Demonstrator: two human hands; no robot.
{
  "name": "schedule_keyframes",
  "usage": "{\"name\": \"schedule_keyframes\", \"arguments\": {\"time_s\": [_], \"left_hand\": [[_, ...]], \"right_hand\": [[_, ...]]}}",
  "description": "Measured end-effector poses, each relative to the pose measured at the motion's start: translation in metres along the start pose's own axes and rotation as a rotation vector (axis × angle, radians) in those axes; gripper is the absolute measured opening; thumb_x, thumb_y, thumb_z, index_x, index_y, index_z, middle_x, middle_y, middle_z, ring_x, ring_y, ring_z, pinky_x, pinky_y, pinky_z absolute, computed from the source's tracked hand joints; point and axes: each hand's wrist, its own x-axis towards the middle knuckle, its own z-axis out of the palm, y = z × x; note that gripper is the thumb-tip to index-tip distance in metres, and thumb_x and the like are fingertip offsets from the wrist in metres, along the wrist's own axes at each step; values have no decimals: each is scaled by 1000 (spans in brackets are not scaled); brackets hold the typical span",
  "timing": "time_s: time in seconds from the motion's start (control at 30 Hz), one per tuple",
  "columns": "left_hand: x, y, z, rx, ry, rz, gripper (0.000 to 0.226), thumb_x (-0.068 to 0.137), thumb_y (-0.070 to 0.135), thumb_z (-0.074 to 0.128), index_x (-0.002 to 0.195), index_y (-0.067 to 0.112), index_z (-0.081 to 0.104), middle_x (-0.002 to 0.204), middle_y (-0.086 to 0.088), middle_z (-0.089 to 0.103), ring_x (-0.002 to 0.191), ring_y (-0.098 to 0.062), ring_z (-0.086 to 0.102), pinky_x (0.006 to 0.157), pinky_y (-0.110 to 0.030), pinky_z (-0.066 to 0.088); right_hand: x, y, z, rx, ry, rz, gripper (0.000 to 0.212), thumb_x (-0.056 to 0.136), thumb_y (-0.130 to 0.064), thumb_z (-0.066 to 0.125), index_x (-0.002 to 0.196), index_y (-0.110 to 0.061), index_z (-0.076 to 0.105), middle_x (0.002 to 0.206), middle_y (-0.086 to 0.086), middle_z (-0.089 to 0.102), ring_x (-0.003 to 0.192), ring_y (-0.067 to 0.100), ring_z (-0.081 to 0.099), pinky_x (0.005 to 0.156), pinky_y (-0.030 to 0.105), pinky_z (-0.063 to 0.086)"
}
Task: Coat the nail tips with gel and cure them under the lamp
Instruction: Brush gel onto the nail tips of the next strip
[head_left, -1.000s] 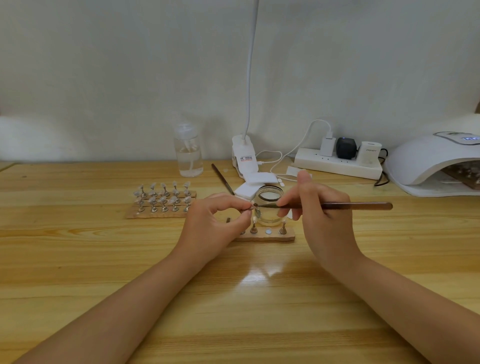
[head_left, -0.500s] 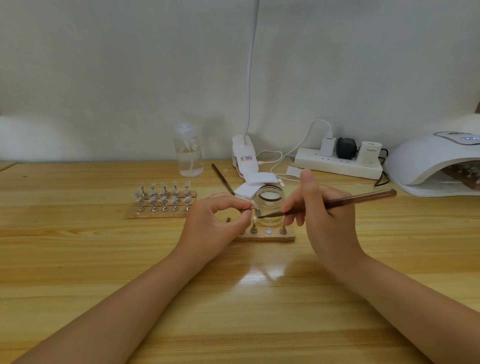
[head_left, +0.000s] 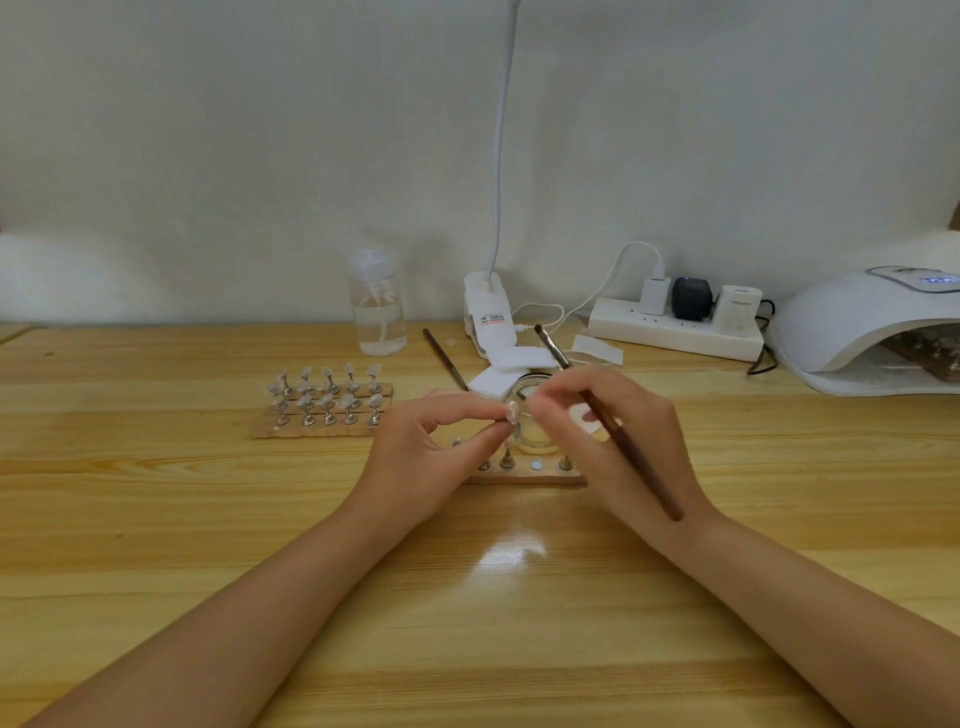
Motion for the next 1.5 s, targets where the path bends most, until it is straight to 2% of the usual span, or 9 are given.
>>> {"name": "schedule_keyframes", "arguments": {"time_s": [0.13,0.37,0.53,0.67,0.9,1.1,1.23,1.33,1.5], "left_hand": [[1,-1,0,1,-28,52,20,72,7,71,91,13,71,86,1,71,88,-12,65,84,-32,50],[1,-3,1,-20,-59,85,28,67,27,66,93,15,70,84,8,70,85,-6,65,84,-24,49],[2,-6,0,1,-77,75,22,69,25,70,91,23,69,90,13,69,88,2,63,83,-12,45],[4,-12,0,117,-93,32,44,67,18,79,101,35,58,99,18,61,96,9,54,81,0,35],[4,-19,2,146,-183,-54,53,61,27,82,101,40,48,88,15,61,84,6,54,72,-7,41],[5,-21,2,100,-212,-95,48,63,23,81,97,38,50,75,21,64,68,5,52,59,-7,41],[4,-21,1,103,-228,-97,45,64,23,80,95,39,51,77,24,64,69,2,53,61,-9,43],[5,-22,1,103,-225,-106,45,63,23,81,94,39,52,77,23,65,68,3,54,62,-8,42],[5,-23,1,93,-219,-118,45,63,22,81,93,38,53,74,22,66,65,7,53,62,-7,41]], "right_hand": [[-1,5,4,-123,-88,-86,29,69,-17,80,92,-13,64,89,-13,61,88,2,58,79,11,44],[0,5,5,-117,-64,-165,22,71,-15,74,89,-11,62,87,-19,56,87,1,57,80,10,44],[1,8,1,-103,-48,-147,24,73,-10,75,89,-17,59,86,-20,57,86,-5,56,79,8,42],[4,17,-9,-180,-52,-154,26,71,-8,77,88,-17,59,83,-17,58,84,-1,56,78,9,42],[5,24,-12,-358,-122,-263,26,64,-14,82,81,-11,63,80,-14,55,77,7,55,73,29,48],[2,28,-12,-358,-198,-250,27,63,-17,84,82,-13,65,82,-18,53,80,4,51,81,20,37],[2,26,-13,-377,-196,-250,29,63,-23,84,83,-14,65,82,-14,58,78,8,56,80,25,39],[4,23,-19,-414,-150,-263,32,68,-40,72,82,-13,64,77,-3,62,72,14,57,74,24,43],[6,27,-31,-485,-229,-278,32,70,-46,60,78,-15,60,70,-5,59,67,8,53,73,19,36]]}}
